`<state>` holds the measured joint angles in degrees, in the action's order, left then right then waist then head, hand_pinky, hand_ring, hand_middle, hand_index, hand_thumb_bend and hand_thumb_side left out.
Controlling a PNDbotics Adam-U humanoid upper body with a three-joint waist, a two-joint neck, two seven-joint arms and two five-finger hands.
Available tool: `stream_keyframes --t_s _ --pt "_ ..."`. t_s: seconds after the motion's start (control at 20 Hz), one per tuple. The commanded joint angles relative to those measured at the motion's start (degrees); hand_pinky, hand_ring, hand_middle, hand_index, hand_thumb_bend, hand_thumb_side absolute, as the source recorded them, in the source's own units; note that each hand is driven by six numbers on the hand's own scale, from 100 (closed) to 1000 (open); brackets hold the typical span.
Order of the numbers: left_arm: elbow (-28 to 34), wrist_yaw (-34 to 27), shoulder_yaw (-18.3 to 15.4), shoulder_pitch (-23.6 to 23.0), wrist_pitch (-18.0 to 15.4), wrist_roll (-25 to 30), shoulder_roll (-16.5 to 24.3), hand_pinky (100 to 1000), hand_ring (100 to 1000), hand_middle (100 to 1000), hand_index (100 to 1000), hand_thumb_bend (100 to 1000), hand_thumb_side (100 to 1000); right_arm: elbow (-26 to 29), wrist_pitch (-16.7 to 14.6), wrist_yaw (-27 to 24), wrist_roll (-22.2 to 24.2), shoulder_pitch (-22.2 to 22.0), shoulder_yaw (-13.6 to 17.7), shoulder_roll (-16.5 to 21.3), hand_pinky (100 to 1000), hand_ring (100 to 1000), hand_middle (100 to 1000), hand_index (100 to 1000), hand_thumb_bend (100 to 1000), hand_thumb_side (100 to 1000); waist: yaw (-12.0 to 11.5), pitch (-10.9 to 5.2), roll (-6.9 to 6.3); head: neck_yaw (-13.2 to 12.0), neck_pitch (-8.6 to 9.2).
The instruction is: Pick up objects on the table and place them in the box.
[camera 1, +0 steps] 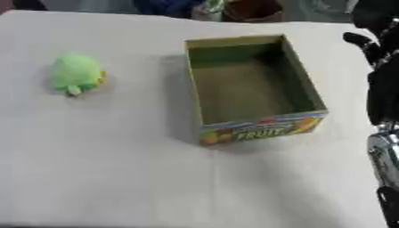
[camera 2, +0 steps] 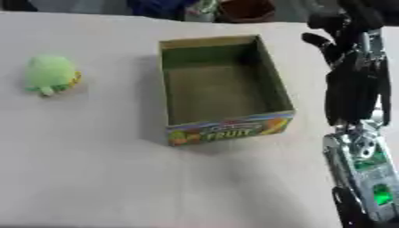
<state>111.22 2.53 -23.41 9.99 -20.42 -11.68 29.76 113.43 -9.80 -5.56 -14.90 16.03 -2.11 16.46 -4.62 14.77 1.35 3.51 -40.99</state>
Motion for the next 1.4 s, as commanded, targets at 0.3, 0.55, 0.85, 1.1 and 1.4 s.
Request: stream_keyframes --t_s 0.3,0.55,0.85,1.1,1.4 --pt "-8.27 7.61 3.17 2.84 -3.18 -3.80 15.83 565 596 620 818 100 766 1.16 -0.07 0.34 0.23 0.13 0.25 1.96 741 819 605 907 100 1000 0.13 -1.55 -0.92 0.62 -1.18" --pt "-17.02 14.20 4.54 4.11 -2.46 -4.31 21.89 549 586 623 819 100 728 1.16 -0.14 0.33 0.39 0.03 0.09 2.49 741 819 605 906 100 1000 0.19 -1.64 -1.31 0.37 -0.28" --pt "-26.39 19.11 6.98 6.77 -4.53 -3.85 26.21 560 602 643 830 100 665 1.16 -0.21 0.39 0.68 0.09 -0.13 2.86 741 820 605 905 100 1000 0.63 -1.31 -1.09 1.27 1.00" --pt "-33.63 24.36 9.32 9.85 -5.78 0.65 28.28 561 631 689 858 100 799 1.16 -0.19 0.47 0.97 0.26 -0.38 3.02 742 820 605 904 100 1000 1.48 -1.04 -1.10 1.26 1.95" --pt "-41.45 33.44 12.38 15.58 -8.12 7.71 29.44 596 676 738 893 226 909 1.16 -0.17 0.50 1.26 0.19 -0.63 3.08 742 820 605 904 100 1000 2.51 -0.93 -0.89 1.00 2.42"
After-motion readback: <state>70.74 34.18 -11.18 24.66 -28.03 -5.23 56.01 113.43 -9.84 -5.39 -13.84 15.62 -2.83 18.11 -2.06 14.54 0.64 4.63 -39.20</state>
